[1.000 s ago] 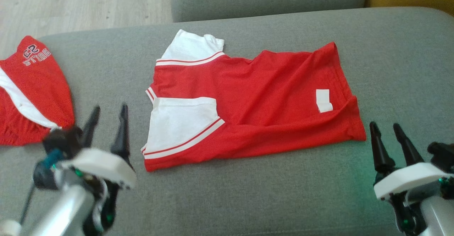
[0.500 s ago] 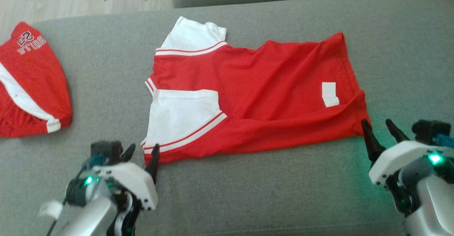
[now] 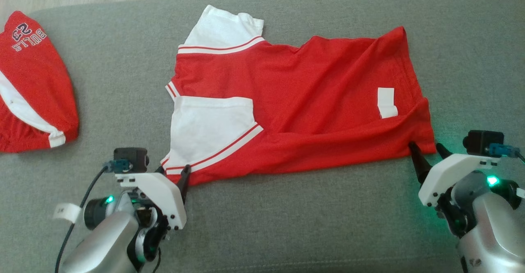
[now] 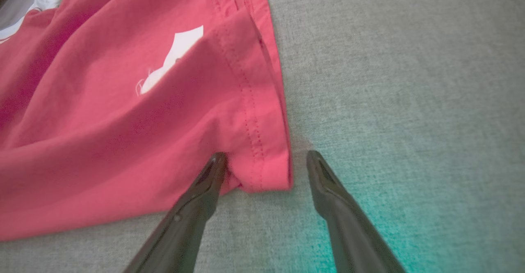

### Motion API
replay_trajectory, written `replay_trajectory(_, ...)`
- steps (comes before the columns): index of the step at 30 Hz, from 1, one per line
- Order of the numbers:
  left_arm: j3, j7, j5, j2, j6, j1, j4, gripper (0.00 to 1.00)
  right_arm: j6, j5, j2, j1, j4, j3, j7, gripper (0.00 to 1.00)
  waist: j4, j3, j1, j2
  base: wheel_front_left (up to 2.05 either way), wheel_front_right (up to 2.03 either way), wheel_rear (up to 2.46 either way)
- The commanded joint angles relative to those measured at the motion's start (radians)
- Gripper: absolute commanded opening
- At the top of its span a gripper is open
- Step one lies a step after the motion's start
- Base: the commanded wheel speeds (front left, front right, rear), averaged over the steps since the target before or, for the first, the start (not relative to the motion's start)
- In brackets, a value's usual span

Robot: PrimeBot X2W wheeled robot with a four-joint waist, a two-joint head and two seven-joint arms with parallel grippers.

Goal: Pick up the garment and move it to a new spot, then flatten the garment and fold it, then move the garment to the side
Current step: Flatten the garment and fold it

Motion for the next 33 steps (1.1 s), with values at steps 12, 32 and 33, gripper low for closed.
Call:
replay_trajectory(12,0.027,0.06,-0.028,0.025,-0.009,-0.033,0.007,0.0,-0.001,0.035,-0.017,-0.069,0.049,0.078,-0.018,0.0,-0.004,-0.013,0.0,0.0,0.0,0.0,0.0)
replay_trajectory(32,0.033,0.196,-0.071,0.24,0.076,0.166,-0.35,0.0,-0.001,0.155,-0.155,0.22,-0.233,0.073,0.262,0.0,-0.009,-0.108,0.0,0.0,0.0,0.0,0.0)
replay_trajectory(33,0.032,0.205,-0.074,0.25,0.086,0.182,-0.375,0.0,-0.001,0.153,-0.157,0.245,-0.262,0.061,0.283,0.0,-0.01,-0.107,0.0,0.0,0.0,0.0,0.0)
